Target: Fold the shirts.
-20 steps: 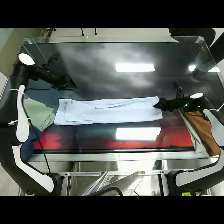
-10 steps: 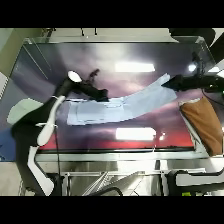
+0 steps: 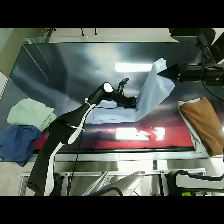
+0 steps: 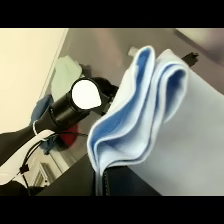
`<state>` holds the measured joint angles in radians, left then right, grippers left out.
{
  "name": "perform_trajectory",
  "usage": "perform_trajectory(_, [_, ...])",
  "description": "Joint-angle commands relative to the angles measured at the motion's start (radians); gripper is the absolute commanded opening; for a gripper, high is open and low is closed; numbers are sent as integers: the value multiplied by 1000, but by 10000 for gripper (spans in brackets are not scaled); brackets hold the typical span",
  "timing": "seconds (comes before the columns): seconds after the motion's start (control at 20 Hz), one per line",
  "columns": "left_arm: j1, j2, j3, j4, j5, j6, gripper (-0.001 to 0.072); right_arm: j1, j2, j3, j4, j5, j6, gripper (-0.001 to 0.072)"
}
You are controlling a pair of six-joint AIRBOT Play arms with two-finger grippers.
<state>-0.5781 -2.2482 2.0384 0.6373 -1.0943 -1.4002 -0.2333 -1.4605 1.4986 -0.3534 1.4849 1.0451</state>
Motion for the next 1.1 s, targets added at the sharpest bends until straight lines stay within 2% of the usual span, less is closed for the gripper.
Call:
perform_trajectory(0.0, [53,66,26,-9,-121,16,21,49,1,0,-56,-17,11,18])
perform_trajectory(0.2, [286,318,-43,1,-412,75,20,159,-19,-6,-103,-90,37,18])
perform_trajectory(0.3, [429,451,-43,-2,-475,75,21,270,-41,-6,-103,-175,37,18])
perform_trajectory(0.45, [629,626,-43,-10,-500,72,21,487,-98,-6,-89,-393,40,18])
perform_trajectory(0.6, [767,738,-43,-9,-535,73,22,727,-229,-6,-100,-684,40,27])
perform_trajectory(0.65, [797,763,-44,-9,-541,73,22,787,-283,-6,-95,-759,40,193])
perform_trajectory(0.7, [821,783,-43,-8,-546,73,22,842,-340,-6,-76,-821,41,463])
perform_trajectory(0.75, [840,803,-44,-8,-552,74,22,879,-385,-6,-42,-851,40,414])
perform_trajectory(0.8, [853,818,-44,-9,-555,75,21,899,-415,-6,-20,-857,40,290])
perform_trajectory(0.95, [865,840,-44,-9,-555,89,22,842,-393,-6,-39,-771,33,306])
perform_trajectory(1.05, [862,838,-44,-8,-563,89,22,728,-335,-6,-60,-635,25,305])
